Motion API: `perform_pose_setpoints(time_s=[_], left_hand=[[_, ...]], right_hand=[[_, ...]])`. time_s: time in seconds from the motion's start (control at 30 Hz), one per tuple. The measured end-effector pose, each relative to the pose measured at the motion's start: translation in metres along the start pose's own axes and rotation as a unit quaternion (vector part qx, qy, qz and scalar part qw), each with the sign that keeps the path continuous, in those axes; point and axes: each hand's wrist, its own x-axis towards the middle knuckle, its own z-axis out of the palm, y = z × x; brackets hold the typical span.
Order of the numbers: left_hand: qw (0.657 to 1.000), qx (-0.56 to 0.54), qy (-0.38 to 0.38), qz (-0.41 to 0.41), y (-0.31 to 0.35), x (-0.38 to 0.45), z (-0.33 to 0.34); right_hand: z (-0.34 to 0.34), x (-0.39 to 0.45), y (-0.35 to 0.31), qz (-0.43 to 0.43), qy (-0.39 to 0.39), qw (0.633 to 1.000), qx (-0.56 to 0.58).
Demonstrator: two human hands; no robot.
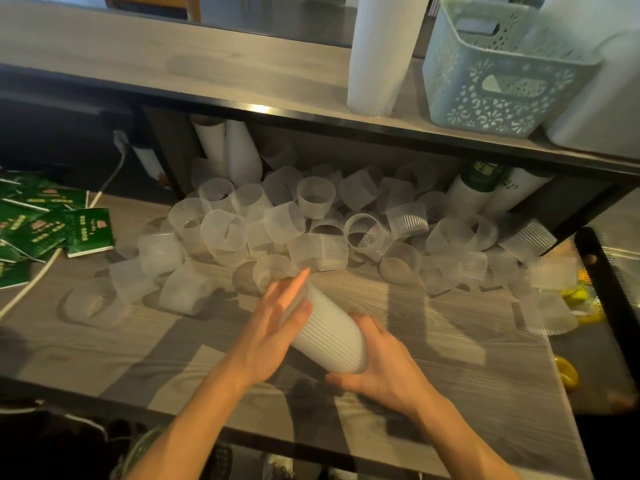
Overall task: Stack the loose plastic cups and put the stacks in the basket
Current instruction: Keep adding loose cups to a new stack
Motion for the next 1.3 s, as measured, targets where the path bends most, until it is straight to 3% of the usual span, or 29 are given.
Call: perform_pose_setpoints(time_s=[0.07, 0.13, 0.23, 0.33, 0.47, 0.53, 0.67, 0.8, 0.97, 1.1, 1.3], left_hand=[[0.996, 0.026, 0.084, 0.001, -0.005, 0.0, 0.005], [0.968, 0.031, 0.246, -0.024, -0.016, -0.003, 0.003], [0.874, 0.042, 0.47, -0.112, -0.044, -0.008, -0.02], [0.811, 0.04, 0.551, -0.193, -0.078, -0.011, -0.054], [0.78, -0.03, 0.56, -0.277, -0.096, -0.005, -0.081], [0.782, -0.072, 0.535, -0.311, -0.104, -0.001, -0.092], [0.845, -0.07, 0.412, -0.333, -0.118, 0.001, -0.106], [0.884, 0.052, 0.283, -0.368, -0.101, 0.0, -0.102], [0.907, 0.1, 0.25, -0.325, -0.086, -0.005, -0.087], [0.917, -0.051, 0.302, -0.255, -0.056, 0.0, -0.078], [0.937, -0.183, 0.275, -0.114, -0.015, 0.014, -0.056]], right_hand=[[0.005, -0.001, 0.003, 0.01, -0.006, 1.0, 0.009], [0.01, -0.001, 0.004, 0.018, -0.005, 1.0, 0.02], [0.016, 0.001, 0.004, 0.024, -0.008, 0.999, 0.027], [0.019, 0.002, 0.003, 0.026, -0.021, 0.999, 0.022], [0.018, 0.005, -0.001, 0.031, -0.04, 0.999, 0.012], [0.017, 0.008, -0.004, 0.031, -0.047, 0.998, 0.008], [0.017, 0.013, -0.009, 0.031, -0.051, 0.998, 0.004], [0.017, 0.014, -0.01, 0.032, -0.046, 0.998, 0.0], [0.016, 0.012, -0.009, 0.04, -0.047, 0.998, -0.003], [0.014, 0.011, -0.007, 0.051, -0.042, 0.998, -0.01], [0.009, 0.01, -0.007, 0.061, -0.02, 0.998, 0.002]])
